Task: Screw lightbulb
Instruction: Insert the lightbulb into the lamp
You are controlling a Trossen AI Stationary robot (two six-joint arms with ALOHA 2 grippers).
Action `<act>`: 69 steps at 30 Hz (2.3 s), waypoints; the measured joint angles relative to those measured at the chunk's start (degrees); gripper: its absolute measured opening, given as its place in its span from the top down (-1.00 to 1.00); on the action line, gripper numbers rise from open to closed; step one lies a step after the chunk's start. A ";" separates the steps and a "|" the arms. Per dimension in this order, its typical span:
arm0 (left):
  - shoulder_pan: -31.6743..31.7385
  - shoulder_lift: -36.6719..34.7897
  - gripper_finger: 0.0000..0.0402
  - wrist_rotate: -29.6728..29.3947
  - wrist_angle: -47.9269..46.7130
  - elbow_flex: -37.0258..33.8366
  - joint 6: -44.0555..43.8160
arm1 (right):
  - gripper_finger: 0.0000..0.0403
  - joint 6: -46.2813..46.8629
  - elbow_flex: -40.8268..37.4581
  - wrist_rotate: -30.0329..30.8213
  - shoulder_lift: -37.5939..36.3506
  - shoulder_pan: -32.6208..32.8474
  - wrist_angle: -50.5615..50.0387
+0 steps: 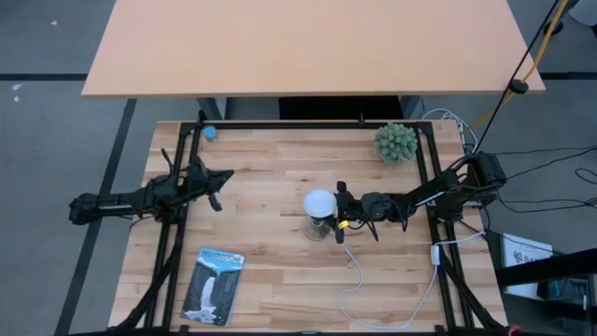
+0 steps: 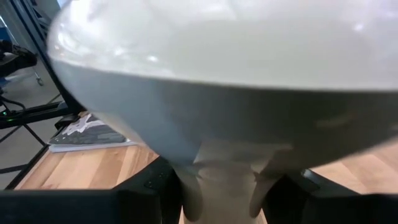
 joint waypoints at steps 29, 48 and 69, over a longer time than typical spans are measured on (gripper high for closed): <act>0.00 0.02 1.00 5.62 -0.01 0.02 -5.98 | 0.20 -0.17 0.00 0.04 0.00 0.00 -0.50; 0.00 22.60 0.96 19.59 22.60 0.04 -12.03 | 0.20 0.94 -0.01 0.62 0.00 -0.57 0.23; -0.07 51.92 0.41 13.75 29.26 18.05 -2.12 | 0.20 1.54 0.00 0.50 0.00 -0.52 -0.12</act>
